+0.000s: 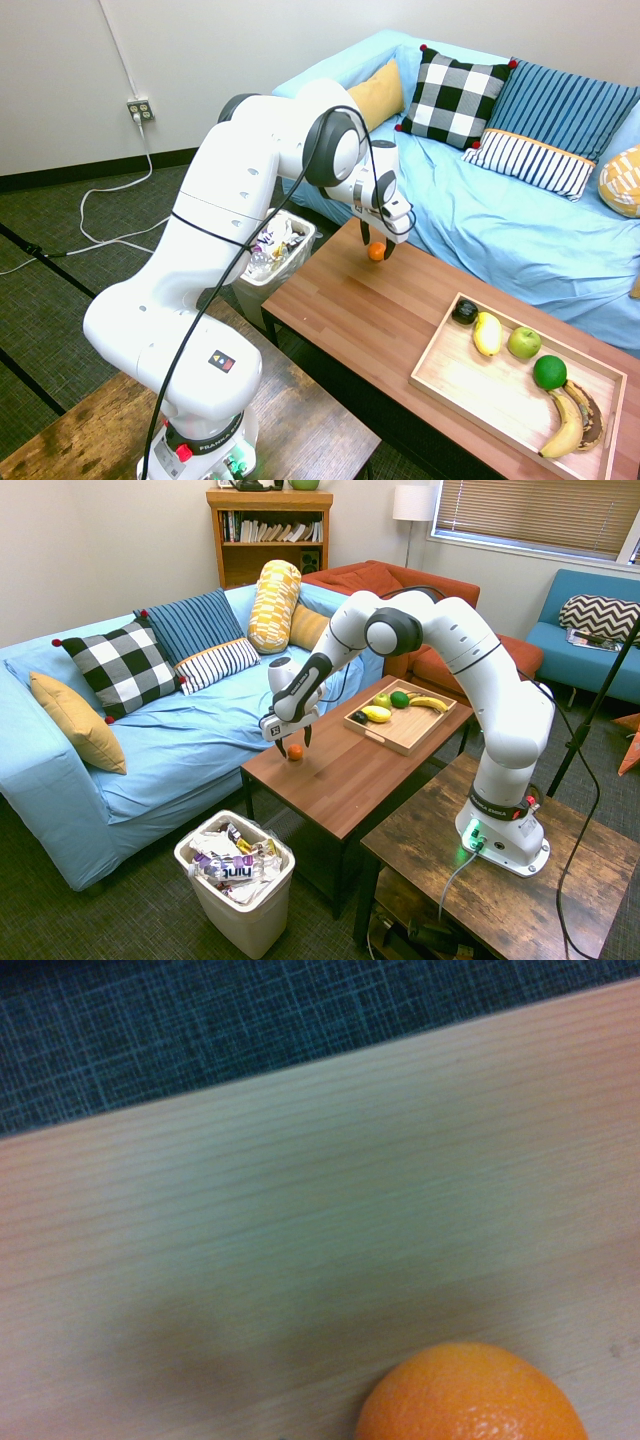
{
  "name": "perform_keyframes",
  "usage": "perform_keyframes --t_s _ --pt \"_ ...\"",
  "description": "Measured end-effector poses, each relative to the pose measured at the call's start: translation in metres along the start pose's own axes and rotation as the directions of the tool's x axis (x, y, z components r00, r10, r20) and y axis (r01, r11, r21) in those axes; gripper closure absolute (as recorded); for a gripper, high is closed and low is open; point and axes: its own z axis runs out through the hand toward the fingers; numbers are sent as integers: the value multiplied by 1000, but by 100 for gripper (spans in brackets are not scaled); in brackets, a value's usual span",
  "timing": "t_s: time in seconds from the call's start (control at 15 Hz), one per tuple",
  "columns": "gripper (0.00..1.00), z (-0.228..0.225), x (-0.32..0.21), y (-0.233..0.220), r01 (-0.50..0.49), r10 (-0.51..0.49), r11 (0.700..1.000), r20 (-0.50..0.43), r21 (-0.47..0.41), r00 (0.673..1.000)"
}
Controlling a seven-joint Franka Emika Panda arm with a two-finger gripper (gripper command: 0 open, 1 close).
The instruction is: Put the tangerine in the tray
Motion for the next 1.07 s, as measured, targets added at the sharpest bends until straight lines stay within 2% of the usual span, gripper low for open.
perform_keyframes --t_s 0.8,1.07 --pt "100 9 0 -2 -15 15 1000 27 4 1000" --pt "100 -18 16 -5 -18 17 999 10 40 1000"
